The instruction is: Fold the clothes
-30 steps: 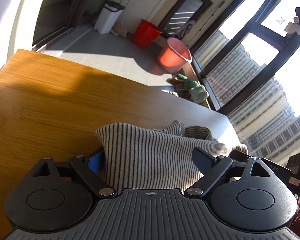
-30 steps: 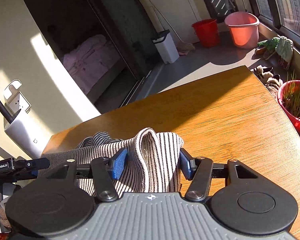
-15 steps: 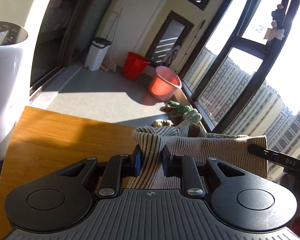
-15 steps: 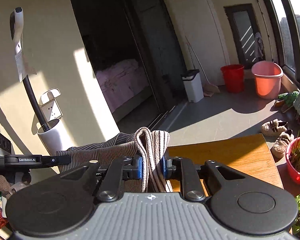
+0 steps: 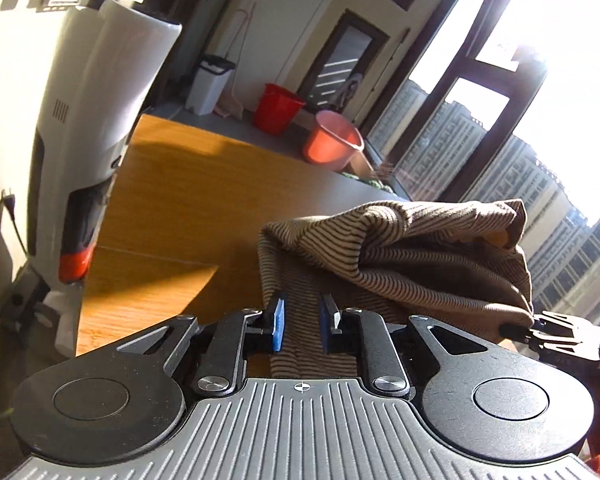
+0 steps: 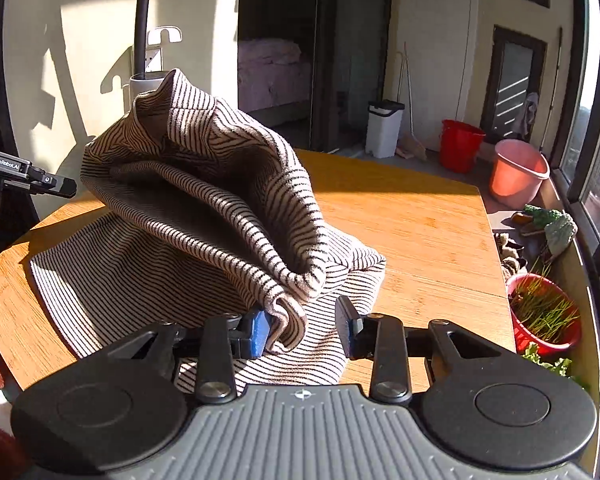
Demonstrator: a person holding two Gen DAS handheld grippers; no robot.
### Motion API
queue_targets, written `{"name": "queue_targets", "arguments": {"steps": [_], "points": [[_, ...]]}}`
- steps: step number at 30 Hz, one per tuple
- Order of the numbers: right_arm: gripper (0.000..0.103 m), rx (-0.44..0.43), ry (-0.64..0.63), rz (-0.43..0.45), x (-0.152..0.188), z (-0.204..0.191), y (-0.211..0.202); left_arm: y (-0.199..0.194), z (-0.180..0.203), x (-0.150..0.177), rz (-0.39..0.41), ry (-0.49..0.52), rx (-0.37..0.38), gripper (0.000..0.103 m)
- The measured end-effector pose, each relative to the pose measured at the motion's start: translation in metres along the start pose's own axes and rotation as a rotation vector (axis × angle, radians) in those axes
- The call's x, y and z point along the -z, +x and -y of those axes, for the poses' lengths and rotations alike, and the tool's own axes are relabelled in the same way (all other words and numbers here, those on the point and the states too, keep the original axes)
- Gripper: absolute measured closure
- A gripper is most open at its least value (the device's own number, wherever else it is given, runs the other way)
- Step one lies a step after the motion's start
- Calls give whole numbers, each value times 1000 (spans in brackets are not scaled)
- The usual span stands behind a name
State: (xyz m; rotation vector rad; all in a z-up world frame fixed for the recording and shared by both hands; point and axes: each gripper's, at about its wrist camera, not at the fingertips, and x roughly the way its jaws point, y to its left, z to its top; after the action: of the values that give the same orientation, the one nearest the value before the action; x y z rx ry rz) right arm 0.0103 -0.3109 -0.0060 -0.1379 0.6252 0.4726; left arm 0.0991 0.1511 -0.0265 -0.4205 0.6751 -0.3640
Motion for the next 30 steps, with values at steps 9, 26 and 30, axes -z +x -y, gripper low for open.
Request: {"name": "queue_targets", "arguments": {"steps": [9,26,30], "points": [[35,-92,387,161,6,53,-52,-11,-19,-3,7,-185,138,24],[64,-238,659,-7,13,30,65,81,26,6,-84,47,-100,41],[75,-261,581,52,-8,30,51,65,38,2,-26,105,-128,75]]}}
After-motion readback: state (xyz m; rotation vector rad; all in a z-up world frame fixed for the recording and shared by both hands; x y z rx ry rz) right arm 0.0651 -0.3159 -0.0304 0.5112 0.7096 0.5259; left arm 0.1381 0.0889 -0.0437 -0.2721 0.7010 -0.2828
